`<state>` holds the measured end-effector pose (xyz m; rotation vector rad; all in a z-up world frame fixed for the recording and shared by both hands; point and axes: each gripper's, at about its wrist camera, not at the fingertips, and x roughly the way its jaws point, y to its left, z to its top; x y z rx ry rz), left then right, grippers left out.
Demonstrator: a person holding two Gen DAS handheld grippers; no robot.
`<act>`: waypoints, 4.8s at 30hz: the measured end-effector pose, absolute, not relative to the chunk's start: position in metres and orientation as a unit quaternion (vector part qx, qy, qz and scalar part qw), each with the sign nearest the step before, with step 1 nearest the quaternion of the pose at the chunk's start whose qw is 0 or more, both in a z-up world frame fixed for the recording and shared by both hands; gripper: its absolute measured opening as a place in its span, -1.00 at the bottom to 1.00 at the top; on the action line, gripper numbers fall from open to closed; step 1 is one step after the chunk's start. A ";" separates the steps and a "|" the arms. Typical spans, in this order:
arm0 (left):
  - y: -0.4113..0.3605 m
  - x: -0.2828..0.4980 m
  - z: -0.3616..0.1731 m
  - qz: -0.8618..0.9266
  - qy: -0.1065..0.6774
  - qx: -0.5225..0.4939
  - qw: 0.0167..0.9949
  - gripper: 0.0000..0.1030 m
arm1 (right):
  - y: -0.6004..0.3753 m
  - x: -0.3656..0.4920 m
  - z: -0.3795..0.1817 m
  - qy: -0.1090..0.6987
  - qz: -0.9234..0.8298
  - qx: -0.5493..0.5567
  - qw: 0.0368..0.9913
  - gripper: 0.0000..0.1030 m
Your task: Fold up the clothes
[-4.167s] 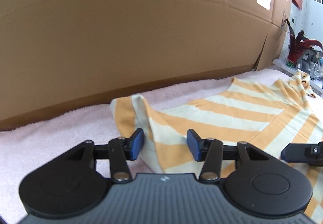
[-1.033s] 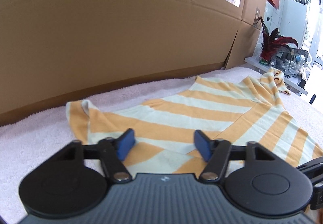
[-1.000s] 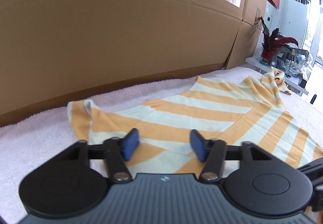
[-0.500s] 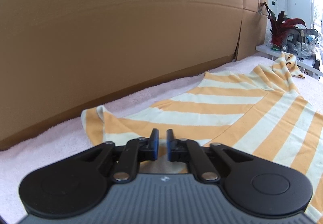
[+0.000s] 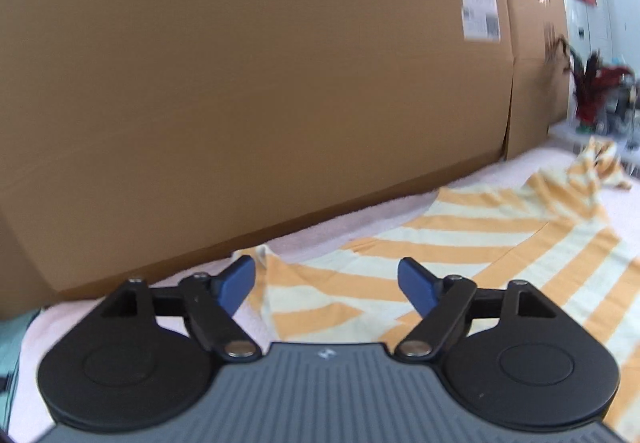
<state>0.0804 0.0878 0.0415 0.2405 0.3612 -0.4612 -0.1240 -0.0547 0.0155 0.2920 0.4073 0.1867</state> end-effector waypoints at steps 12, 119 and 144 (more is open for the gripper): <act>0.148 -0.070 0.015 -0.227 0.187 0.051 0.954 0.99 | -0.067 -0.135 -0.005 0.134 0.128 0.221 0.958 -0.40; -0.072 0.087 -0.005 -0.332 0.317 0.099 0.883 0.98 | -0.257 -0.069 0.024 0.178 -0.205 0.295 0.916 -0.27; -0.074 0.085 -0.006 -0.330 0.319 0.106 0.882 0.99 | -0.338 -0.010 -0.008 0.116 -0.323 0.371 0.863 -0.88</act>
